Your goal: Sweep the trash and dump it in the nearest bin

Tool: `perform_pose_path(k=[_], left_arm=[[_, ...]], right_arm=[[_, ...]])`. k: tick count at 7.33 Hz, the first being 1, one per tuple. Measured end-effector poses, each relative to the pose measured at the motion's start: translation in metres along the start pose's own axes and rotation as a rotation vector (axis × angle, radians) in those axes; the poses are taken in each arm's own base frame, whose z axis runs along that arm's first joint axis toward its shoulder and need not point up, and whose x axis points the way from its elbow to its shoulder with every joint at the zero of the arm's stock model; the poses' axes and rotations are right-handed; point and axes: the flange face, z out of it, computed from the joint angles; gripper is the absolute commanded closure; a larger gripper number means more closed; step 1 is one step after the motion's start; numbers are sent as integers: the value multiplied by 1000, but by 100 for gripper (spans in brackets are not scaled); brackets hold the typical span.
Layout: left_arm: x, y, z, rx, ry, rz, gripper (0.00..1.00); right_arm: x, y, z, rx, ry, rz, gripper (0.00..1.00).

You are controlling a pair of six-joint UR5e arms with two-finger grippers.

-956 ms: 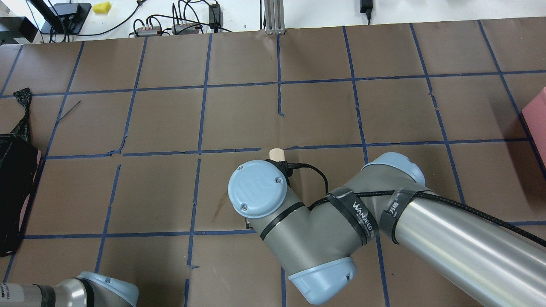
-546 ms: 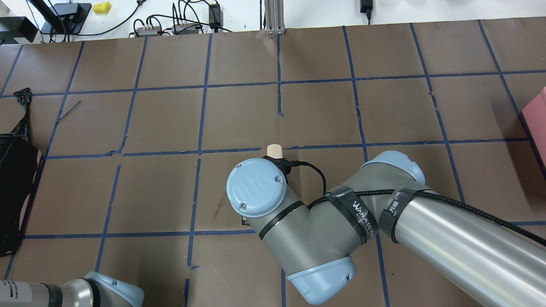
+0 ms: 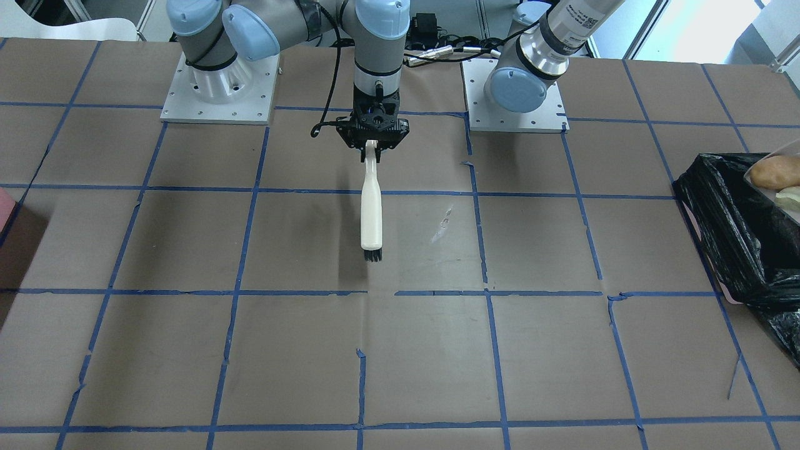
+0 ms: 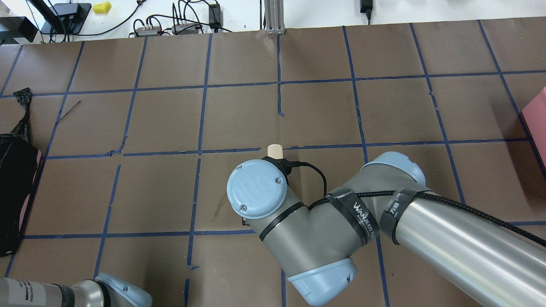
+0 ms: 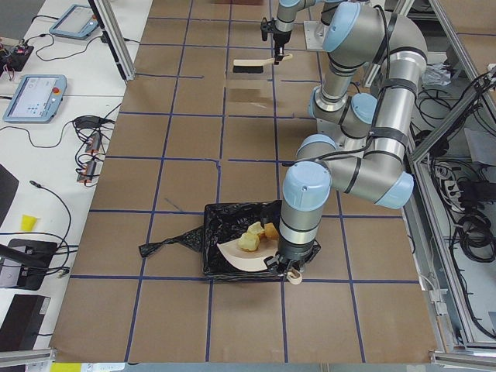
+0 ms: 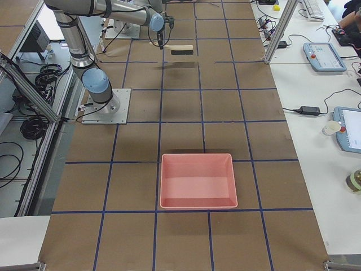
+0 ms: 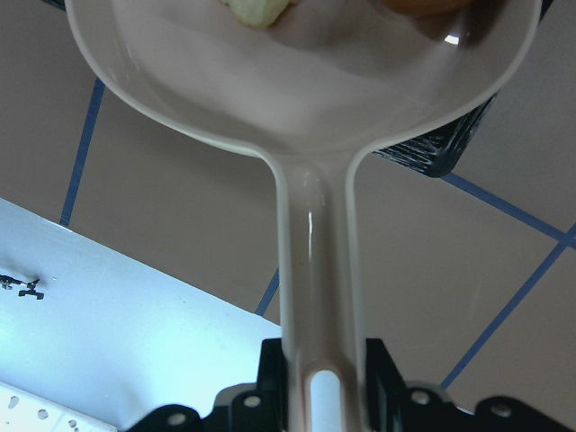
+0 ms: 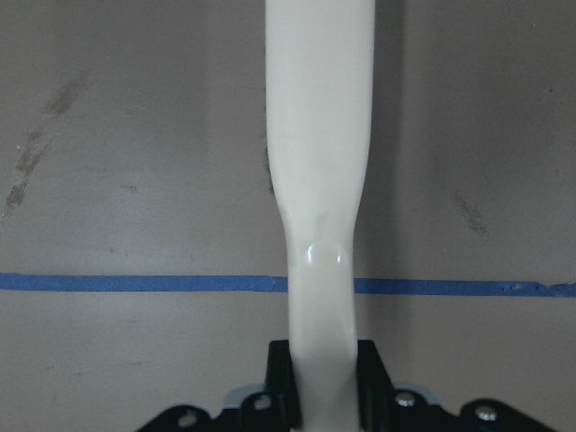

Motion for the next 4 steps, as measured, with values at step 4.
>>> perform_pose_path(k=[4], left_arm=[[3,-11,-1,-91,-35,120,97]], right_arm=[[0,1,1,1,5,-4,85]])
